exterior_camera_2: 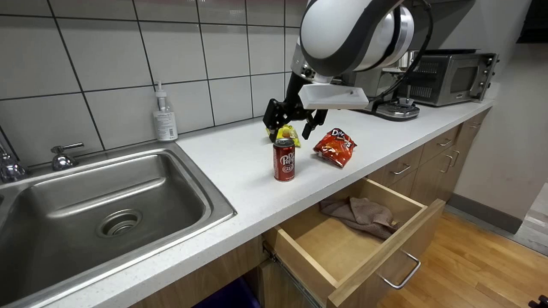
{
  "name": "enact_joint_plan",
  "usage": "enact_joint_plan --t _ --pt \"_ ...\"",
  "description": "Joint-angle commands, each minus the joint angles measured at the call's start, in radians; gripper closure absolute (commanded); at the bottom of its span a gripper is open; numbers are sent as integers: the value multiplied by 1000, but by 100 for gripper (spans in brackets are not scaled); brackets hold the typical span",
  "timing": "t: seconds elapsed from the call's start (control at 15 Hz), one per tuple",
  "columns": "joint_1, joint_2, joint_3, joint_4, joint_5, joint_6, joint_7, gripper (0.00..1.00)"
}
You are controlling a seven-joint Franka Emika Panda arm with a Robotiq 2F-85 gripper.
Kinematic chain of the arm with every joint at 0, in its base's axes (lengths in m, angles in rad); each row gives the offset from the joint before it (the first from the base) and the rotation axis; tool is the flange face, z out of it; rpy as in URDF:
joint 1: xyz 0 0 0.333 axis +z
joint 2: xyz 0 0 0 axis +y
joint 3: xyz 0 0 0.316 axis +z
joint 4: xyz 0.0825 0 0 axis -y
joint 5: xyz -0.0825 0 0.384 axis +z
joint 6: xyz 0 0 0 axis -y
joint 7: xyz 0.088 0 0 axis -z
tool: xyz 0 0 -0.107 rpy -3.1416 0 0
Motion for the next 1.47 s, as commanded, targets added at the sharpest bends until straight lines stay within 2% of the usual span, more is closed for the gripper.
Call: enact_joint_plan --t 0.0,0.73,1.4 --pt "-26 32 24 75 13 -74 -59 0" --pt "-41 140 24 222 15 -181 -94 0" --pt "-38 200 24 273 13 -215 -90 0"
